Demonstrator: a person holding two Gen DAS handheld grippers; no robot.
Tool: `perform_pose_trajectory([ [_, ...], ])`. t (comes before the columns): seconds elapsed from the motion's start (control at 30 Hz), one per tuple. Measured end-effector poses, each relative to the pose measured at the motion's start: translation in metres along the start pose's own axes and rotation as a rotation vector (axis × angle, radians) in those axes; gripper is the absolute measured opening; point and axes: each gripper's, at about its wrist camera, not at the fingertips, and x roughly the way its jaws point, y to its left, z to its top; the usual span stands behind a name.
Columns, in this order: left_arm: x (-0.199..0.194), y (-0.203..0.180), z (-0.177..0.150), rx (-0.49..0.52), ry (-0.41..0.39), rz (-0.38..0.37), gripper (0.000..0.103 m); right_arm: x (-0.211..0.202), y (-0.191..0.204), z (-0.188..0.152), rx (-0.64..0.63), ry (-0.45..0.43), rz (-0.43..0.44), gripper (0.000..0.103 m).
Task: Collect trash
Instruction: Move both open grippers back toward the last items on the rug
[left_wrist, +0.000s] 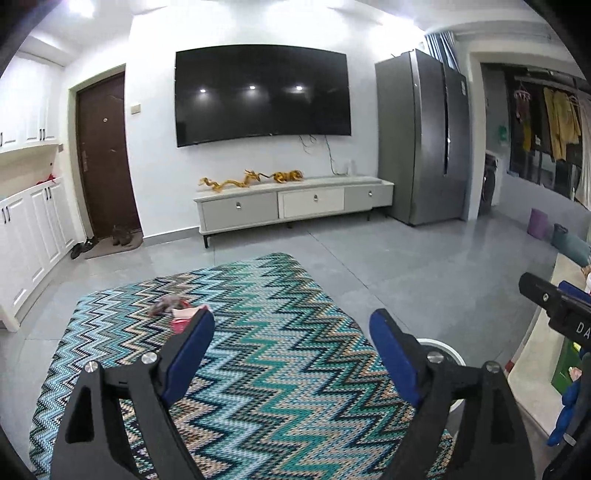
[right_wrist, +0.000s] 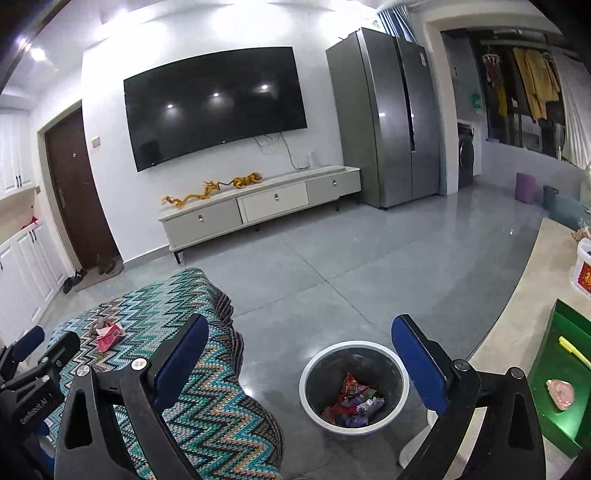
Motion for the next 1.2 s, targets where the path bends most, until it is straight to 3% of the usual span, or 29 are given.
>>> perform_pose_trajectory([
  [0.07,-0.009,0.009,-0.001,-0.015,-0.016,0.011,0.088,-0.007,0.005,0.001,-0.007,-0.017,-0.003,0.103],
  [0.67,-0.054,0.056,-0.009,-0.090,-0.092,0.048,0.088,-0.055,0.052,-0.004,-0.076,-0.141,0.010,0.103],
  [1.2,-0.071,0.087,-0.020,-0.140,-0.120,0.075,0.088,-0.060,0.078,-0.010,-0.111,-0.128,0.043,0.103],
])
